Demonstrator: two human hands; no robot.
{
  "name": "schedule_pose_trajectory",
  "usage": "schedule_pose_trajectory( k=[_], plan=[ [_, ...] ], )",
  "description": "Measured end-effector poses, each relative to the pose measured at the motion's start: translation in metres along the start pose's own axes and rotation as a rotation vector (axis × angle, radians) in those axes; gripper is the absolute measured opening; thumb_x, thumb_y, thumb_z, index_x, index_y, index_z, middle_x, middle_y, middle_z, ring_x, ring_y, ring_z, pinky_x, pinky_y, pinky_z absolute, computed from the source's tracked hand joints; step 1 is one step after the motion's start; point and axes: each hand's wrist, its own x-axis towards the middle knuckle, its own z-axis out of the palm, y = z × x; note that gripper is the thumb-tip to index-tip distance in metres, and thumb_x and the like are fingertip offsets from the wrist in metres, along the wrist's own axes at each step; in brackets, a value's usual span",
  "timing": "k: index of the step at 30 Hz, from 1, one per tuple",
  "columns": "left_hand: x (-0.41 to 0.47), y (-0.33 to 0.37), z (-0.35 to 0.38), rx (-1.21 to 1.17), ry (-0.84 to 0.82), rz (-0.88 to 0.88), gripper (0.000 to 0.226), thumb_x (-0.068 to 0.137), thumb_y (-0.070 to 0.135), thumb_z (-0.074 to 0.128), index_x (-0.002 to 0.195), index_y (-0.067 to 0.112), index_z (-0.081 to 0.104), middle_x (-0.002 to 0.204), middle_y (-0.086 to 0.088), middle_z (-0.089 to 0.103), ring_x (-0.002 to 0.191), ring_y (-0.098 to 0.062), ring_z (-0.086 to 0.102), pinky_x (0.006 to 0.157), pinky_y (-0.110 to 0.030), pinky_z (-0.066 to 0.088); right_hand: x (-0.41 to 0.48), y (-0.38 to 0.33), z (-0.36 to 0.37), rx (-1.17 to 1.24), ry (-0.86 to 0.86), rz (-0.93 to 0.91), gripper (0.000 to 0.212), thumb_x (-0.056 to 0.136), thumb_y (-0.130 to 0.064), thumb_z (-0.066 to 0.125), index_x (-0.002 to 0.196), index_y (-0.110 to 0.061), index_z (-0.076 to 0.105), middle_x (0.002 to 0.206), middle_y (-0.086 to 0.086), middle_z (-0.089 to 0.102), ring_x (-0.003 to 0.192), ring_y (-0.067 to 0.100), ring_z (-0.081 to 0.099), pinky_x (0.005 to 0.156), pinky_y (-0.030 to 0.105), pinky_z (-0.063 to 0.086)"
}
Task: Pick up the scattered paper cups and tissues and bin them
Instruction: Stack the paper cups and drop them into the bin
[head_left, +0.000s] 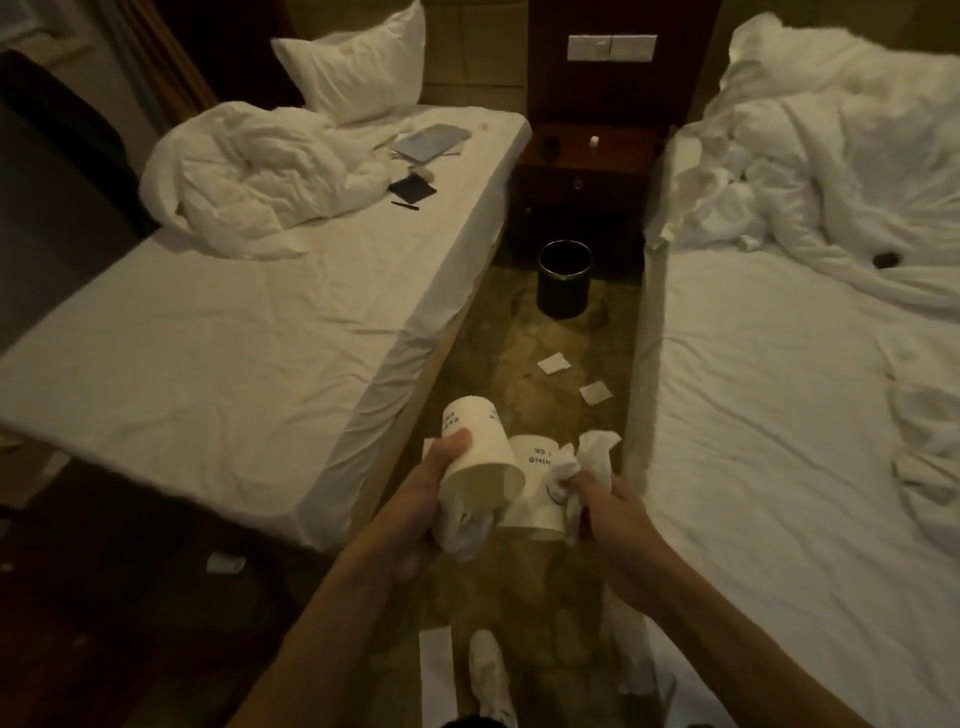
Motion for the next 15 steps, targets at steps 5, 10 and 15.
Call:
schedule_pose_trajectory(
  k=[5, 10, 15],
  plan=[
    [0.088, 0.056, -0.03, -0.065, 0.01, -0.07, 0.087, 0.057, 0.063, 0.08, 0.125, 0.012, 0.06, 0.093, -0.016, 0.076, 0.075, -0.025, 0.075, 0.057, -0.032, 0.057, 0.08, -0.03, 0.021, -0.048, 0.134, 0.0, 0.026, 0.1, -0.036, 0.049, 0.121, -0.023, 0.059, 0.104, 0.002, 0.07, 0.1, 0.023, 0.067, 0.088, 0.041, 0.056],
    [0.176, 0.093, -0.033, -0.072, -0.073, -0.186, 0.069, 0.069, 0.058, 0.074, 0.113, 0.006, 0.07, 0.097, -0.018, 0.075, 0.077, -0.025, 0.074, 0.059, -0.033, 0.058, 0.153, -0.062, 0.013, -0.07, 0.206, 0.037, 0.016, 0.099, -0.033, 0.05, 0.098, -0.022, 0.062, 0.089, 0.004, 0.072, 0.097, 0.027, 0.067, 0.078, 0.035, 0.056],
    [0.272, 0.119, -0.039, -0.085, -0.083, -0.337, 0.07, 0.073, 0.056, 0.071, 0.12, 0.005, 0.065, 0.094, -0.017, 0.074, 0.075, -0.025, 0.074, 0.059, -0.033, 0.057, 0.242, -0.085, 0.005, 0.03, 0.252, 0.165, 0.007, 0.095, -0.028, 0.057, 0.1, -0.024, 0.061, 0.083, -0.001, 0.074, 0.077, 0.017, 0.072, 0.053, 0.023, 0.054]
  ],
)
